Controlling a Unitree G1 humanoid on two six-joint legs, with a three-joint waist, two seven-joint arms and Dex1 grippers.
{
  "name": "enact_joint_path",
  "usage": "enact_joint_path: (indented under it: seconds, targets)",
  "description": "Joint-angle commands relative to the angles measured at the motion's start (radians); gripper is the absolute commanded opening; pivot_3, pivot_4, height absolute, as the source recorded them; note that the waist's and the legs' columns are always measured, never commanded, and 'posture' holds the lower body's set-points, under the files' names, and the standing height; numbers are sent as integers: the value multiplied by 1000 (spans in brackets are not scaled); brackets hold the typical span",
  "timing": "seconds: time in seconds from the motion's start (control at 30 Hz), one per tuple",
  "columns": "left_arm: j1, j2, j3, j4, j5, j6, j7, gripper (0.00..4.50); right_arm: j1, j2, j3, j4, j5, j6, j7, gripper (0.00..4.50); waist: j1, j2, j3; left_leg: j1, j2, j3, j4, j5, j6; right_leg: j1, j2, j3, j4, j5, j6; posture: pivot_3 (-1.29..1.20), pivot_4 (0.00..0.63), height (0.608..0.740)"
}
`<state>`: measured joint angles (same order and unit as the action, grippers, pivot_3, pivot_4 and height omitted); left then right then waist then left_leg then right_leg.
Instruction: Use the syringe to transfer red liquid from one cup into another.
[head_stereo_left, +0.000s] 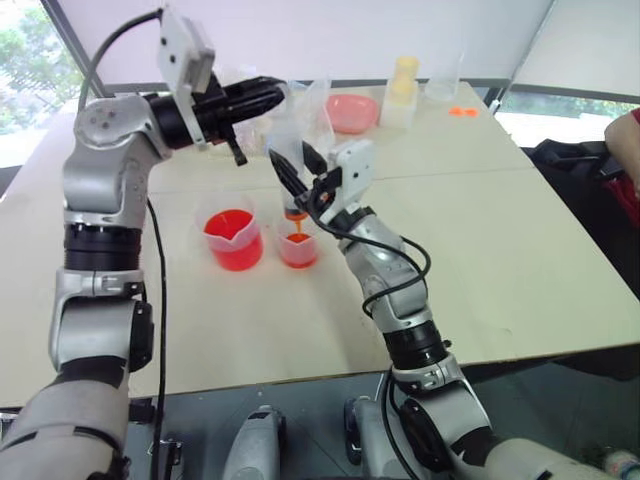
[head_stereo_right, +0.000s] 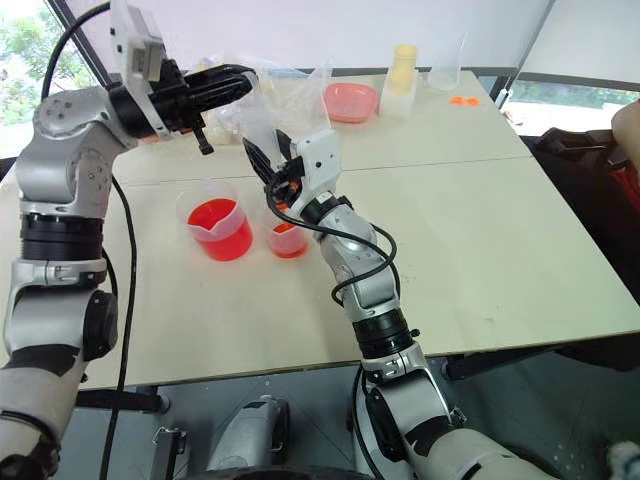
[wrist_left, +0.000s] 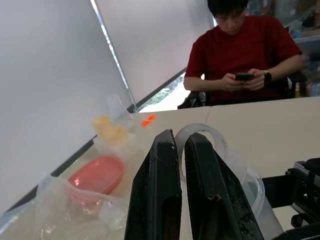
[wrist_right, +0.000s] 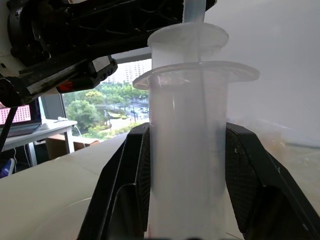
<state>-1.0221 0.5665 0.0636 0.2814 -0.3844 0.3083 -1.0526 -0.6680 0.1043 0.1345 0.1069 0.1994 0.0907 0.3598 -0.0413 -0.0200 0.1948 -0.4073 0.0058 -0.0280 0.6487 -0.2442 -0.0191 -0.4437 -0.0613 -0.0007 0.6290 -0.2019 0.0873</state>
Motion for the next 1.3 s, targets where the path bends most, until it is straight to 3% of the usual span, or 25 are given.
enact_joint_path:
  seconds: [0.03,0.67,0.77,0.9,1.07,1.17,1.3]
  targets:
    - [38,-22,-38,-36,-26,45,-44,16,-71,13,-22,-83,27,-29,-3,1475,1,0,0,0,0,0,0,0,0,0,0,0,0,0,0,0,150,740]
    - [93,-56,-36,-49,-31,68,-38,16,-114,3,-47,-128,38,-10,-18,1475,-1,0,0,0,0,0,0,0,0,0,0,0,0,0,0,0,150,740]
    - [62,-46,17,-30,-70,103,-32,1098,-110,-1,-42,-135,37,-7,-13,1475,1,0,0,0,0,0,0,0,0,0,0,0,0,0,0,0,150,740]
    - [32,-4,71,1,-79,96,-4,2889,-108,-7,-43,-151,33,2,-7,1475,-2,0,0,0,0,0,0,0,0,0,0,0,0,0,0,0,150,740]
    - [65,77,154,-37,-162,178,-24,2889,-116,-18,-62,-167,47,27,-11,1475,-7,1,0,1,1,0,-1,0,0,-1,1,0,1,0,0,0,150,740]
    - [213,99,189,-235,-250,310,9,2889,-199,-39,-234,-182,224,258,-121,1475,-5,0,0,1,1,0,0,0,0,0,1,0,1,0,0,0,150,740]
    - [369,102,172,-485,-348,434,66,2889,-266,-238,-410,-194,453,637,-164,1475,30,0,0,-1,2,-1,1,0,0,1,-3,1,-1,0,0,0,150,740]
